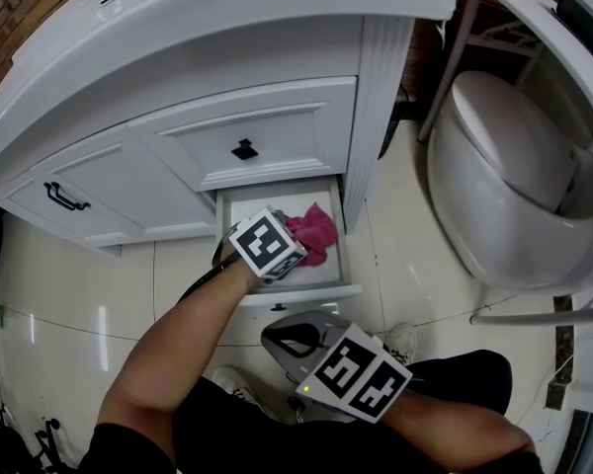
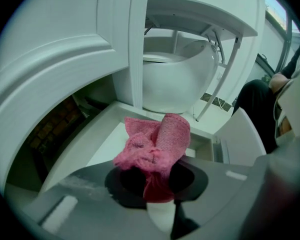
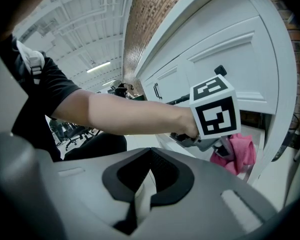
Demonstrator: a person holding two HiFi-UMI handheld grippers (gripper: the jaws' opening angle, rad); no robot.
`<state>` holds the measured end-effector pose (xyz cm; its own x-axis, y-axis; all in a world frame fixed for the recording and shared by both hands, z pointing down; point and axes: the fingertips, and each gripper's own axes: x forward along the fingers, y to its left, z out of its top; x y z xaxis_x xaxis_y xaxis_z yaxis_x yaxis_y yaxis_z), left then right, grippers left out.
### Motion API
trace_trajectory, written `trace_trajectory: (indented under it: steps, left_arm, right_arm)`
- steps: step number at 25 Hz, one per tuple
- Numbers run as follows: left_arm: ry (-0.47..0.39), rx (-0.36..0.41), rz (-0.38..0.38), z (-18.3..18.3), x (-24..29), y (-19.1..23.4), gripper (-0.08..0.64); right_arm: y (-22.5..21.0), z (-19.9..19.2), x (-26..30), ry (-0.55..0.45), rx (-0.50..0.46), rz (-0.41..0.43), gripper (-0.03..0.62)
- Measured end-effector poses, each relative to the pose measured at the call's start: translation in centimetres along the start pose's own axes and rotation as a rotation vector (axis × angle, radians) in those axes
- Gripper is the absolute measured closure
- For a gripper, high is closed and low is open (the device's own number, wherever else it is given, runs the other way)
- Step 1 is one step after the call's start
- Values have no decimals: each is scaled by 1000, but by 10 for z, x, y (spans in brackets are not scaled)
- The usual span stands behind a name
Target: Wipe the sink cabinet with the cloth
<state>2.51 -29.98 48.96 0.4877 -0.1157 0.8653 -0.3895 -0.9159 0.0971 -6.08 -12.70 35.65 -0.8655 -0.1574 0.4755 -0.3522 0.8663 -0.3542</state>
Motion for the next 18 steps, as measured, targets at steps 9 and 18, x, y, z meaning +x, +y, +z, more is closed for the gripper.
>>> trace_trajectory:
  steps: [9, 18]
  left_arm:
    - [93, -43, 75, -57, -33, 34, 471]
    - [146, -63, 123, -98, -57, 47, 471]
  right_arm:
    - [0, -1, 6, 12, -4, 4, 586]
    - [1, -6, 13, 34, -7, 3, 586]
